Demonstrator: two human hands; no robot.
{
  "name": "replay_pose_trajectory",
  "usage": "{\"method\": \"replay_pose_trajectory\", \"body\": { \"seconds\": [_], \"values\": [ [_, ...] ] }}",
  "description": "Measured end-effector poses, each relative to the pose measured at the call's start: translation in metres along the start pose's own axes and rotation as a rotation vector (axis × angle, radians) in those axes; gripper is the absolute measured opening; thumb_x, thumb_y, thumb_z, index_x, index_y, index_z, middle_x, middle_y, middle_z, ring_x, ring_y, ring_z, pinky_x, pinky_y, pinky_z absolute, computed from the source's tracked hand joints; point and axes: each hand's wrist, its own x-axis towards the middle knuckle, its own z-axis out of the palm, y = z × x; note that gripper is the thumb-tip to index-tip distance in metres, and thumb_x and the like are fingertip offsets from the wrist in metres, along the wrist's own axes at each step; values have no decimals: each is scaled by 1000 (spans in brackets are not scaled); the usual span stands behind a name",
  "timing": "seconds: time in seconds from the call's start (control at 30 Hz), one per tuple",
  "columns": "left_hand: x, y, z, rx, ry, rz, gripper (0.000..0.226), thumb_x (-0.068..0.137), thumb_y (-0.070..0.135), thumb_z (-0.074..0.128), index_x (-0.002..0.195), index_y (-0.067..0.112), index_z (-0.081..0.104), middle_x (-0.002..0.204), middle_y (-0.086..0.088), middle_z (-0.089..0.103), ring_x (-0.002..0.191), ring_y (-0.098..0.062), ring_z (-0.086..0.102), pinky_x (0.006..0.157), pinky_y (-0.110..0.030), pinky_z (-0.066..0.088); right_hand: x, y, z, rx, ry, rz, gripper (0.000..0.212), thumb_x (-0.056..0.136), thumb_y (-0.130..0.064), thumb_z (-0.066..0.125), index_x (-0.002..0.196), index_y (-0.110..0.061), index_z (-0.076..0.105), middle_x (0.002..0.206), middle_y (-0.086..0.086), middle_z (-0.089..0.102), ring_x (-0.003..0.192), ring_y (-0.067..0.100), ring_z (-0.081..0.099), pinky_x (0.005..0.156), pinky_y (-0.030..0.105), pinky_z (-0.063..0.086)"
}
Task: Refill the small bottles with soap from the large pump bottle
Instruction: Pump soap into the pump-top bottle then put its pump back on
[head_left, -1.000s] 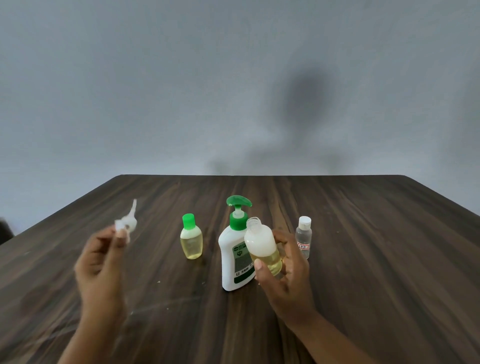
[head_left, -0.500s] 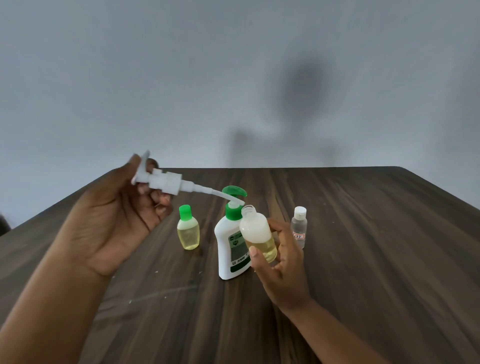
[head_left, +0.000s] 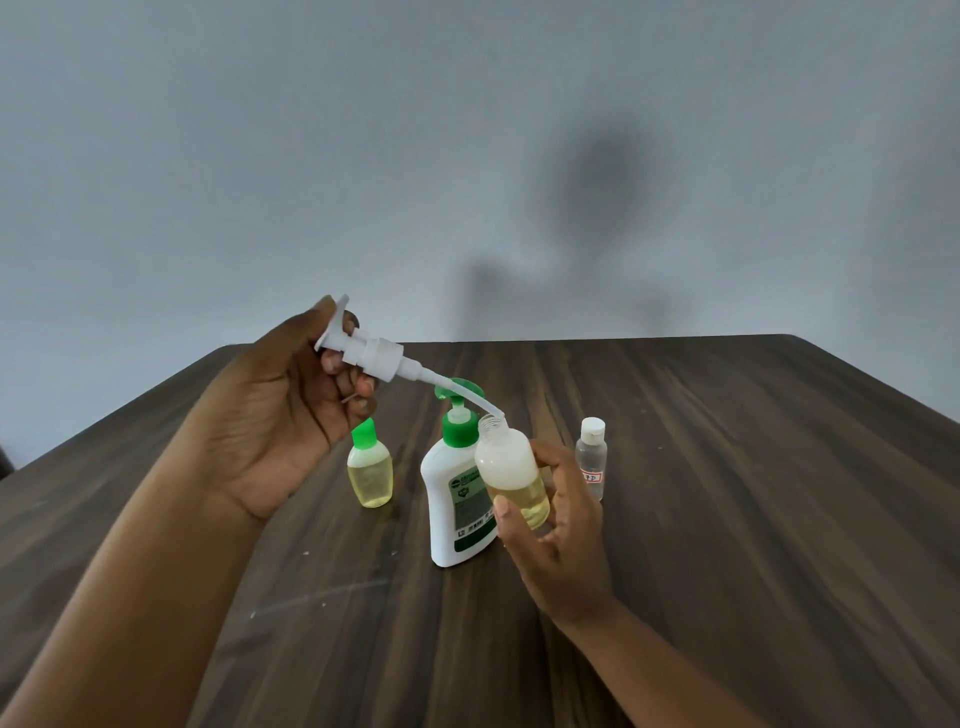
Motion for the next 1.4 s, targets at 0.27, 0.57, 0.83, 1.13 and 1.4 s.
{"method": "replay_pose_trajectory", "body": {
  "seconds": [0.27, 0.57, 0.83, 1.13, 1.4],
  "values": [
    [4, 1, -7, 35, -67, -43, 48, 45, 41, 90, 70, 17, 57, 57, 6, 43, 51, -10, 51, 50, -17, 46, 0, 0, 0, 9, -1, 15, 38, 86, -53, 60, 119, -36, 49, 109, -9, 60, 93, 24, 65, 67, 43, 59],
    [7, -35, 31, 289, -47, -57, 23, 77, 33, 59, 63, 15, 59, 54, 1, 44, 49, -13, 48, 53, -24, 41, 1, -6, 0, 25, 55, -56, 39, 89, -56, 57, 119, -32, 51, 110, -6, 60, 96, 24, 63, 72, 37, 59],
    [10, -62, 54, 364, 18, 43, 39, 88, 38, 55, 59, 12, 48, 51, 3, 45, 48, -14, 42, 44, -20, 38, 2, -7, 0, 85, 130, -81, 35, 87, -38, 62, 120, -36, 50, 108, 0, 62, 92, 20, 66, 72, 30, 59],
    [17, -90, 49, 630, 244, 694, 53, 85, 66, 49, 53, 24, 46, 46, 0, 41, 42, -18, 36, 42, -27, 30, 4, -8, 1, 111, 139, -63, 37, 91, -53, 59, 122, -36, 51, 108, 1, 65, 90, 23, 68, 70, 37, 59],
    [9, -126, 33, 884, 262, 1038, 44, 85, 55, 61, 95, 13, 58, 83, 5, 53, 57, 2, 41, 57, -2, 35, 1, -11, -2, 66, 103, -76, 37, 90, -51, 62, 124, -41, 50, 111, -6, 67, 95, 19, 70, 75, 37, 59]
  ]
}}
